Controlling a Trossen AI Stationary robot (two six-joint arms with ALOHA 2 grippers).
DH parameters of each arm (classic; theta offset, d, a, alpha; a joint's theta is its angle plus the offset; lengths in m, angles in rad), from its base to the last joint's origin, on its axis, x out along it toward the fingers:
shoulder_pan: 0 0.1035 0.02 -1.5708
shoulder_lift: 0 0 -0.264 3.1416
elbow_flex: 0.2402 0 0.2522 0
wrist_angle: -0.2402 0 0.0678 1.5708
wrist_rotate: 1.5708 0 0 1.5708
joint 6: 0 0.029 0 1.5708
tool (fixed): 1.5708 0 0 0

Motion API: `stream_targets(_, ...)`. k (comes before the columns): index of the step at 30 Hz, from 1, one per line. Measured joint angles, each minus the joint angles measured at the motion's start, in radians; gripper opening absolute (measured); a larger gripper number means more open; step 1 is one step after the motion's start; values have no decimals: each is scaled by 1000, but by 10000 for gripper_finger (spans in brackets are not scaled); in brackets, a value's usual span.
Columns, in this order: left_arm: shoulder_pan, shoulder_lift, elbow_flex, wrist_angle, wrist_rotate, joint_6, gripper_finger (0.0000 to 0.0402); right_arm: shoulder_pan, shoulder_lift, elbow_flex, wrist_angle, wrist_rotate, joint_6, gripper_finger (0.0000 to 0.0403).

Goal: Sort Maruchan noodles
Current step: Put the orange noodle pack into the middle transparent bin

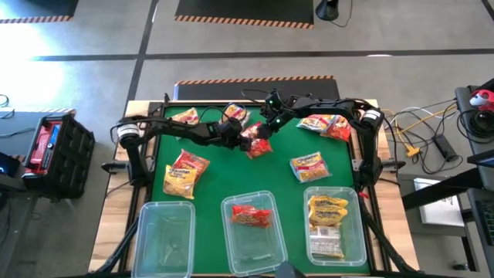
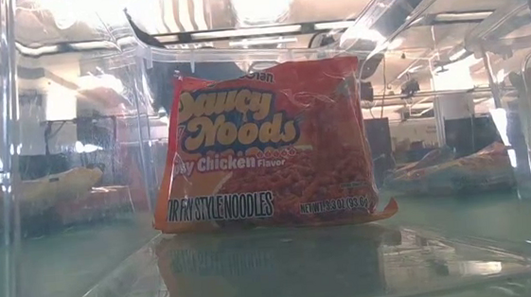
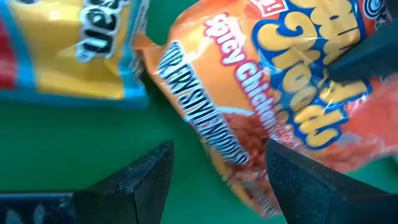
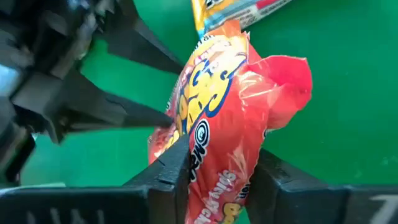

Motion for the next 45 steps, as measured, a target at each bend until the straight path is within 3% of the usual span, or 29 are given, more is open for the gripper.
stream_targets(12,-13,-205,-1,-259,-95,47,231,-16,-102,0,-168,-27,-139,71)
stream_targets(21,-15,-234,-3,-320,-115,37,231,64,-300,0,-279,-40,-174,70)
stream_targets(29,-15,-233,-4,-346,-124,14,231,222,-504,0,-294,-39,-100,70)
stream_targets(32,-15,-233,-4,-346,-126,5,231,315,-551,0,-285,16,-60,70)
stream_targets(39,-15,-233,-4,-346,-129,-35,231,554,-577,0,-262,136,-18,70)
stream_targets(45,-15,-233,-4,-345,-129,-45,231,687,-550,0,-200,236,43,70)
